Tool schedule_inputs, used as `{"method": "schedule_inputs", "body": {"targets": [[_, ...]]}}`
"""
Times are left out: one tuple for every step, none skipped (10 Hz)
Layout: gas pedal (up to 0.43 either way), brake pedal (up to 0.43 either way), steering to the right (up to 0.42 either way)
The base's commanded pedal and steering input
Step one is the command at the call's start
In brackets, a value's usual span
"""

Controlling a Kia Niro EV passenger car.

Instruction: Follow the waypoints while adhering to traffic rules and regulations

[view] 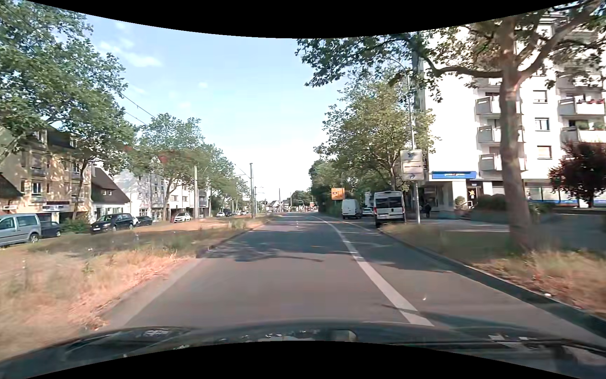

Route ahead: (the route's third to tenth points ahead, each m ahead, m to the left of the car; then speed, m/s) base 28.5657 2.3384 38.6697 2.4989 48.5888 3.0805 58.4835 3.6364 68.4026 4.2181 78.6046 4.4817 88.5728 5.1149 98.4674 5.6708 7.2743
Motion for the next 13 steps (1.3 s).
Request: {"method": "schedule_inputs", "body": {"targets": [[0.189, 0.000, -0.085], [0.197, 0.000, -0.067], [0.209, 0.000, -0.050], [0.209, 0.000, -0.038], [0.209, 0.000, -0.031], [0.220, 0.000, -0.025], [0.220, 0.000, -0.023], [0.220, 0.000, -0.022], [0.220, 0.000, -0.021], [0.220, 0.000, -0.020], [0.220, 0.000, -0.020], [0.220, 0.000, -0.019], [0.220, 0.000, -0.019]]}}
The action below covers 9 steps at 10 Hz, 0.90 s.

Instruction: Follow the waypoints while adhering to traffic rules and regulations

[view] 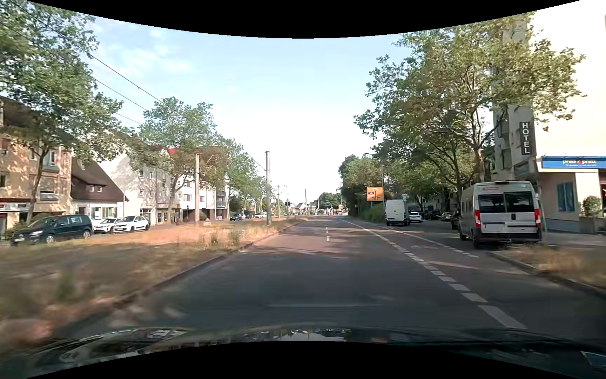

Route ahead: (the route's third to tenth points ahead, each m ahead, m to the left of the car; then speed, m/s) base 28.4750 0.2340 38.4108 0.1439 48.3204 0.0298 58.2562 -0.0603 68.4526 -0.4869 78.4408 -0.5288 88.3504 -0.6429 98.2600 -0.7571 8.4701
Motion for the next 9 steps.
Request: {"method": "schedule_inputs", "body": {"targets": [[0.220, 0.000, -0.018], [0.220, 0.000, -0.018], [0.220, 0.000, -0.017], [0.220, 0.000, -0.017], [0.220, 0.000, -0.016], [0.220, 0.000, -0.013], [0.209, 0.000, -0.005], [0.189, 0.000, -0.003], [0.189, 0.000, -0.003]]}}
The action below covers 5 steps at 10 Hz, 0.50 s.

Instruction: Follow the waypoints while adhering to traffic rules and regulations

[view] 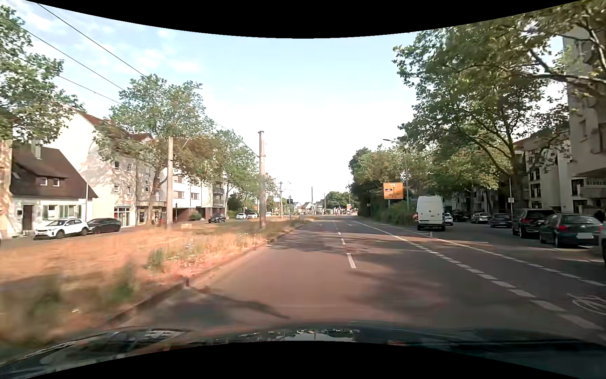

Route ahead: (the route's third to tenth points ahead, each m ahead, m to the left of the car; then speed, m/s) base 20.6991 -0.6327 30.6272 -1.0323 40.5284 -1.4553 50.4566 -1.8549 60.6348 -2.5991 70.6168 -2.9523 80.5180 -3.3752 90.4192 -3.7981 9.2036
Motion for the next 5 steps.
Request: {"method": "schedule_inputs", "body": {"targets": [[0.189, 0.000, -0.003], [0.177, 0.000, -0.003], [0.169, 0.000, -0.003], [0.169, 0.000, -0.003], [0.169, 0.000, -0.002]]}}
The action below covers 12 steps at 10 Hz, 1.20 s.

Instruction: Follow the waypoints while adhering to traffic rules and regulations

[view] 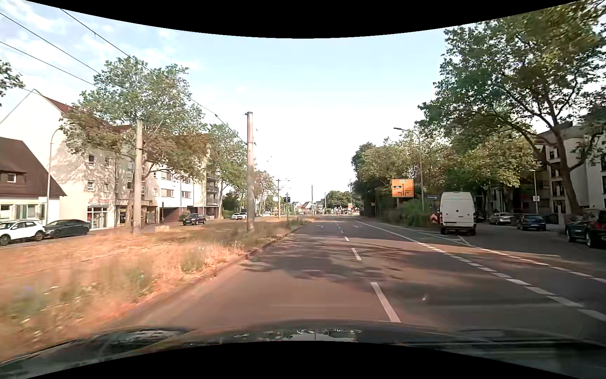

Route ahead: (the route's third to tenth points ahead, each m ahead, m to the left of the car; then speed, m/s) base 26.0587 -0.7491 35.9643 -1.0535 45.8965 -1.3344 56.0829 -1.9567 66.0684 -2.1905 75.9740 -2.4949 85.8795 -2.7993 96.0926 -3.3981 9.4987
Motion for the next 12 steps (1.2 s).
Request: {"method": "schedule_inputs", "body": {"targets": [[0.169, 0.000, -0.002], [0.169, 0.000, -0.002], [0.169, 0.000, -0.002], [0.169, 0.000, -0.002], [0.169, 0.000, -0.003], [0.169, 0.000, -0.002], [0.169, 0.000, -0.002], [0.169, 0.000, -0.002], [0.169, 0.000, -0.002], [0.157, 0.000, 0.000], [0.157, 0.000, 0.001], [0.150, 0.000, 0.005]]}}
